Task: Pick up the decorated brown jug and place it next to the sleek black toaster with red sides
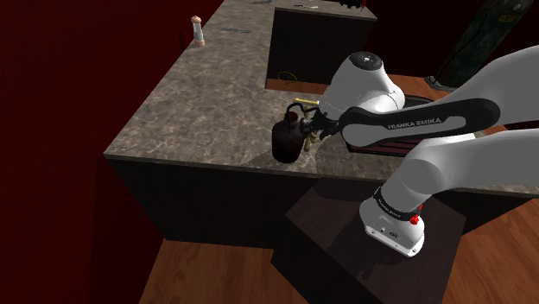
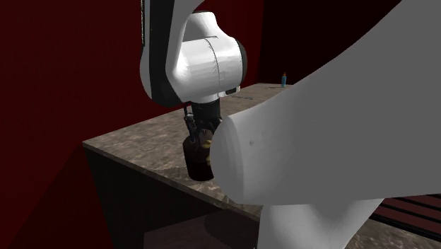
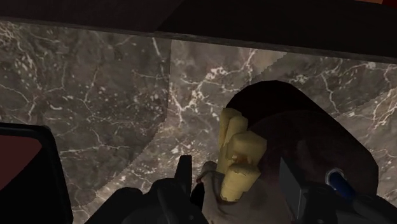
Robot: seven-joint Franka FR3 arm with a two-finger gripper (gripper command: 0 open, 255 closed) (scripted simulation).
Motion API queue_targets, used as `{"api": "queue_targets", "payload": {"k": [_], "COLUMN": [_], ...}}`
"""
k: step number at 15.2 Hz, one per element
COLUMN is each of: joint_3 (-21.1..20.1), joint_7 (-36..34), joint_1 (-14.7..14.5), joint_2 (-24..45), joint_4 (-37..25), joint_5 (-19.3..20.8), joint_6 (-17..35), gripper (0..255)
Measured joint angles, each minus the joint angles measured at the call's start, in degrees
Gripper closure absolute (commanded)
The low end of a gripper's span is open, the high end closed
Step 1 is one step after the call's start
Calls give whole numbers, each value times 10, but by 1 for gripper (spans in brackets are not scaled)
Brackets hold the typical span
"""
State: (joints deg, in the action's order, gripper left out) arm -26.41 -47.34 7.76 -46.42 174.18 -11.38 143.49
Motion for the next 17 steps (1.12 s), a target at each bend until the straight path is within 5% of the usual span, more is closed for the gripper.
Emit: {"api": "queue_targets", "payload": {"k": [9,17], "joint_3": [0,22], "joint_7": [0,13], "joint_1": [0,0], "joint_2": [0,-47], "joint_4": [0,-32], "joint_5": [0,10], "joint_6": [0,-79], "gripper": [255,255]}}
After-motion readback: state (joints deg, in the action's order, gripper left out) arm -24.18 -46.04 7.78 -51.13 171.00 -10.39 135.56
